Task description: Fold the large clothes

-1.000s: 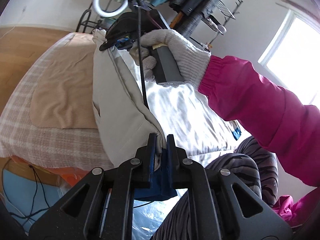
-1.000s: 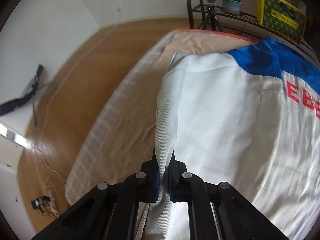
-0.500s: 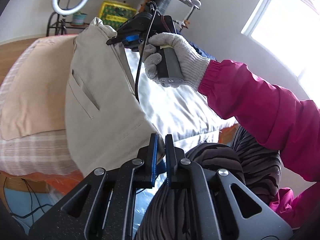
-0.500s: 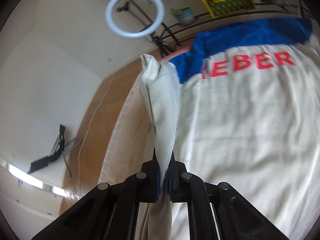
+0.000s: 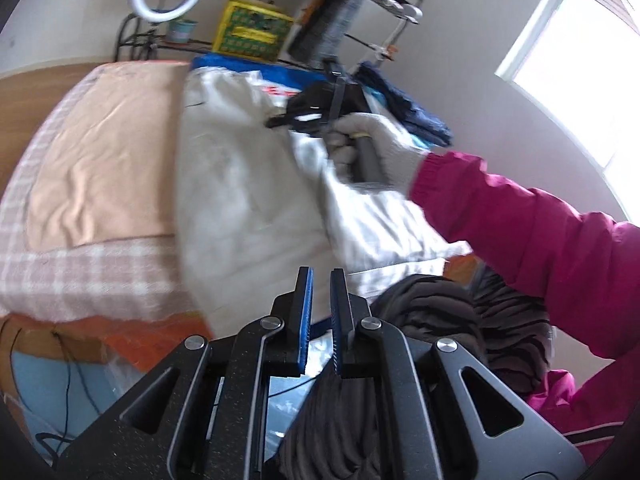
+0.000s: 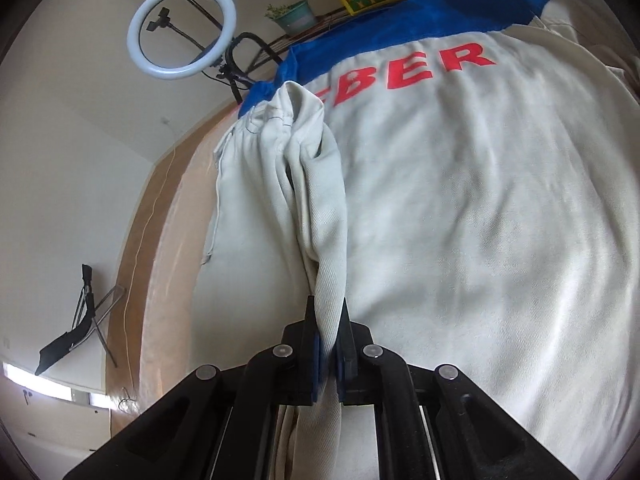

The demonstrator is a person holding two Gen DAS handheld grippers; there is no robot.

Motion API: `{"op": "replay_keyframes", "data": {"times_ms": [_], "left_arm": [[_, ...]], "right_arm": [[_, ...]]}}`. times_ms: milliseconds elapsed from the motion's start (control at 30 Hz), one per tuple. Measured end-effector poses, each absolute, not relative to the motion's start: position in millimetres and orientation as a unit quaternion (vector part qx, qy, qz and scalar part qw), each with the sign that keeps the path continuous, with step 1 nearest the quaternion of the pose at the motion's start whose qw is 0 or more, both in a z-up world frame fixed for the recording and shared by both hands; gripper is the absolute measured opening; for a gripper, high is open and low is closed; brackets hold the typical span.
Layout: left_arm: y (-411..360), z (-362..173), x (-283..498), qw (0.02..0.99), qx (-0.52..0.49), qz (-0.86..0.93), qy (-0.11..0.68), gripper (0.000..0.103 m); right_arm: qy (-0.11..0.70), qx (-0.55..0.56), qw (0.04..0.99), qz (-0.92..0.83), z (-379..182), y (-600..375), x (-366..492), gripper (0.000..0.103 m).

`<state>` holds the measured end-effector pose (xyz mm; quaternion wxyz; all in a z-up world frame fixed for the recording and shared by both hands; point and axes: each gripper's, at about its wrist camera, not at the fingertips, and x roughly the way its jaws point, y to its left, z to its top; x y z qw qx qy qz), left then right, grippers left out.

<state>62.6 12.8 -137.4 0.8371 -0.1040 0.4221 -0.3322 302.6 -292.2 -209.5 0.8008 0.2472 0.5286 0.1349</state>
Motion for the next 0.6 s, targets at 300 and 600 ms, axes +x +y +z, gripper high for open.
{"op": "replay_keyframes", "data": {"times_ms": [300, 600], "left_arm": [[15, -160, 93, 0.849, -0.099, -0.299, 0.424, 0.005], [-22, -216, 107, 0.814, -0.081, -0.33, 0.47, 0.005]], "right_arm": [[0.515, 0.189, 0.828, 0.118, -172, -312, 276, 0.036], [0.465, 0.127, 0.852, 0.204, -144, -279, 246, 0.035]]}}
